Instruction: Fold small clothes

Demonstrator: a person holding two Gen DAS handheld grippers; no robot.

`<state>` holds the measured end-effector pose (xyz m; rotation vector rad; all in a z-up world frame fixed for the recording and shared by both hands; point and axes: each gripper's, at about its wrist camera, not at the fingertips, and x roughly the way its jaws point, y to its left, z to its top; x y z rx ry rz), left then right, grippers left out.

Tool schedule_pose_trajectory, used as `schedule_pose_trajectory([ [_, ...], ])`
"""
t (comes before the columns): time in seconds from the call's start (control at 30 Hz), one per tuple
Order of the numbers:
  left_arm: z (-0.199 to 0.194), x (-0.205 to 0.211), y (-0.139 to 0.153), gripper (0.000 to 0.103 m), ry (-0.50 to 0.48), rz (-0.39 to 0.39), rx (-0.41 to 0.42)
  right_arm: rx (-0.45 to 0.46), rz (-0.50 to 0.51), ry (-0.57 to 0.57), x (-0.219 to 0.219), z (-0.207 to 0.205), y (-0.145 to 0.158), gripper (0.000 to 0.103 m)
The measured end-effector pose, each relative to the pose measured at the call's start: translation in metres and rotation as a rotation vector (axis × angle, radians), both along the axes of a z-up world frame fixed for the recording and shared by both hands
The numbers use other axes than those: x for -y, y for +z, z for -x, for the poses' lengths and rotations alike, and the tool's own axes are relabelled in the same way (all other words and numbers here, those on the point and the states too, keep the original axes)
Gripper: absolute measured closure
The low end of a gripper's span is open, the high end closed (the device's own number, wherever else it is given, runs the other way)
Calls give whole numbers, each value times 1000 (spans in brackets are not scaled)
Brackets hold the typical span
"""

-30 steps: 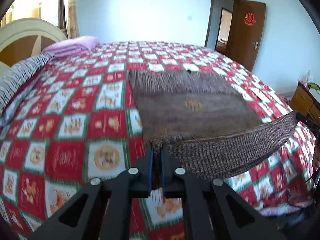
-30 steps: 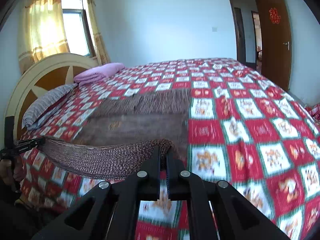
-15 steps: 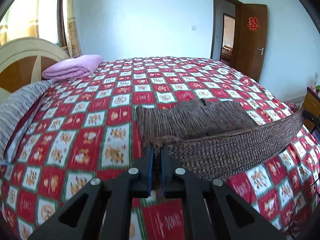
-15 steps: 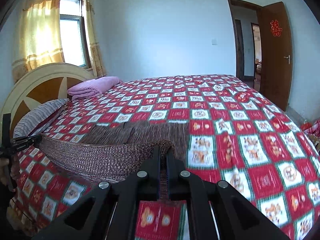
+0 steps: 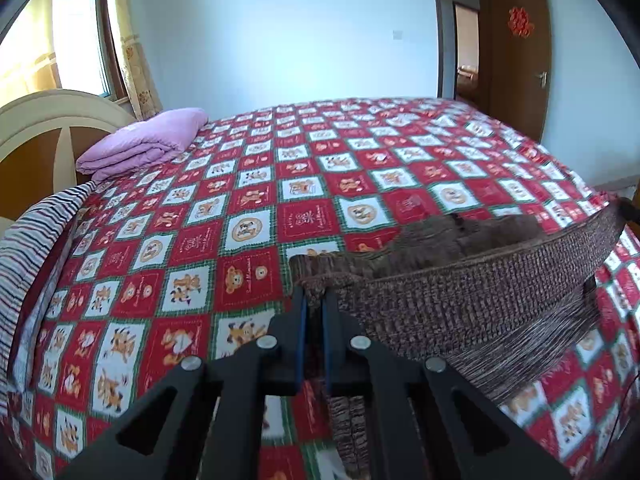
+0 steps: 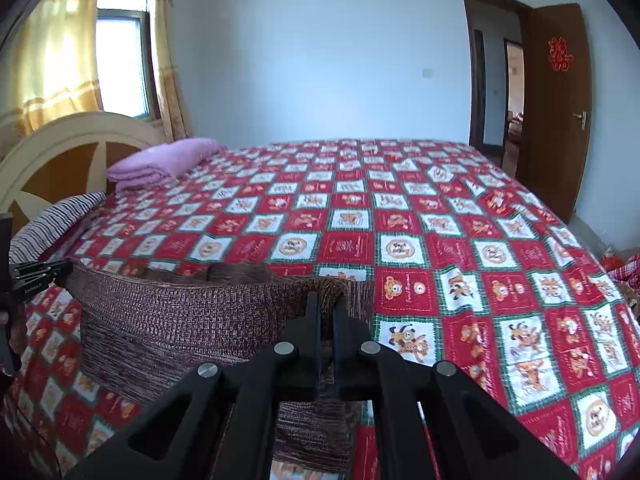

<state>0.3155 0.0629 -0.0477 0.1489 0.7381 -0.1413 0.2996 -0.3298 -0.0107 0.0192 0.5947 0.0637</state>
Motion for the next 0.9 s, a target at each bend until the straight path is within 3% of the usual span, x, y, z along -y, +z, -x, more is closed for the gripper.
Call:
schedule_pose_trajectory([
  [0.3, -72, 21, -59, 96, 23, -85, -115, -133, 41, -50, 1, -90, -55, 100],
  [0.43, -97, 28, -92, 85, 84, -157, -141, -231, 71, -44, 1, -133, -93, 99],
  [0.47, -98, 27, -94, 84, 97, -163, -138, -242, 85, -49, 2, -138, -98, 95],
  [0.53, -89, 25, -90, 78, 89, -140, -132, -243, 145, -52, -3, -135, -98, 65],
  [0.57, -81, 25, -87, 72, 75, -141, -119, -238, 172, -35, -7, -129, -97, 33],
  [0.6, -72, 27, -84, 49, 60, -155, -101, -228, 194, -3, -13, -121, -96, 24],
  [0.63, -60, 28, -81, 19, 41, -180, -76, -220, 215, 37, -20, -113, -95, 24],
  [0.67, -50, 29, -79, 9, 23, -197, -51, -223, 238, 66, -26, -109, -96, 24],
  [0.7, -43, 30, -79, 4, 7, -218, -28, -238, 265, 96, -33, -105, -100, 24],
  [0.8, -36, 39, -89, 4, -39, -288, -28, -282, 354, 184, -59, -103, -117, 24],
  [0.9, -44, 49, -105, 3, -45, -357, -32, -255, 506, 197, -81, -107, -127, 24],
])
